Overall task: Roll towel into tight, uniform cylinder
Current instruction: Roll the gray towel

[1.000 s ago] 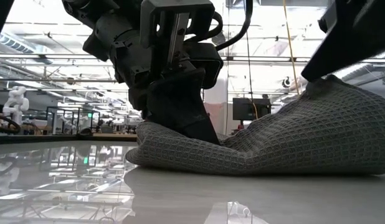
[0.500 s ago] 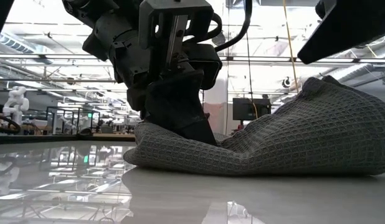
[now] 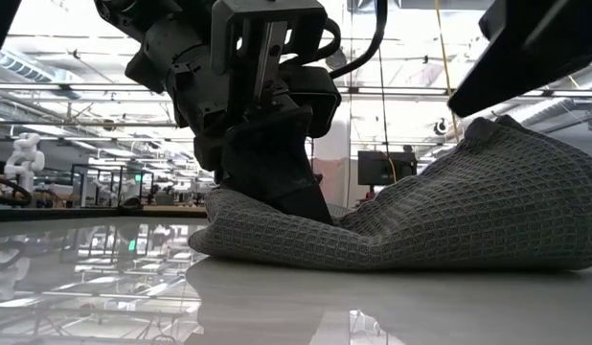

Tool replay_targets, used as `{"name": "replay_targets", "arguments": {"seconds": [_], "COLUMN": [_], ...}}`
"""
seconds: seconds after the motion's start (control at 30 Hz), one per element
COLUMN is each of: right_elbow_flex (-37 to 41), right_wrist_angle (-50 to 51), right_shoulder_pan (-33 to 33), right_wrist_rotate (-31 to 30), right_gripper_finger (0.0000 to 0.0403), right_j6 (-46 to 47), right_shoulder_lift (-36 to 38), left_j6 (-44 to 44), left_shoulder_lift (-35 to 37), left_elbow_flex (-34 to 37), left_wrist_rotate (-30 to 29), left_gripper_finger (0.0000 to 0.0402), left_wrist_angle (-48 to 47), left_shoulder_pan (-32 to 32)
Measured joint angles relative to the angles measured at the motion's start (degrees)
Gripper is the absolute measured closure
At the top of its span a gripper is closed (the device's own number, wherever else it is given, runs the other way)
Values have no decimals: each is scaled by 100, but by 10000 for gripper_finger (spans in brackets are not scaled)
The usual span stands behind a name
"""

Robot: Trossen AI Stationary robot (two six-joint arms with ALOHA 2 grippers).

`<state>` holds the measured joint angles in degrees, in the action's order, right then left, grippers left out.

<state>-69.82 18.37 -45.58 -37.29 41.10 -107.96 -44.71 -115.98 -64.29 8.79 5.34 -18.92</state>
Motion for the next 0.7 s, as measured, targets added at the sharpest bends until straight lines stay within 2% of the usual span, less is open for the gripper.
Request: {"name": "replay_targets", "arguments": {"seconds": [0.23,0.4,0.7], "right_elbow_flex": [2,10,495], "right_wrist_angle": [-14,-13,-396], "right_shoulder_pan": [-4,0,20], "right_wrist_rotate": [-172,-200,-496], "right_gripper_finger": [62,62,65], "right_j6": [346,146,320], "right_shoulder_lift": [-92,-149,-153], "left_j6": [-31,3,87], "left_shoulder_lift": [0,0,-7], "left_elbow_flex": [2,2,7], "left_wrist_rotate": [15,13,-27], "left_gripper_finger": [391,391,391], "left_wrist_angle": [9,14,55], "left_shoulder_pan": [-1,0,4]}}
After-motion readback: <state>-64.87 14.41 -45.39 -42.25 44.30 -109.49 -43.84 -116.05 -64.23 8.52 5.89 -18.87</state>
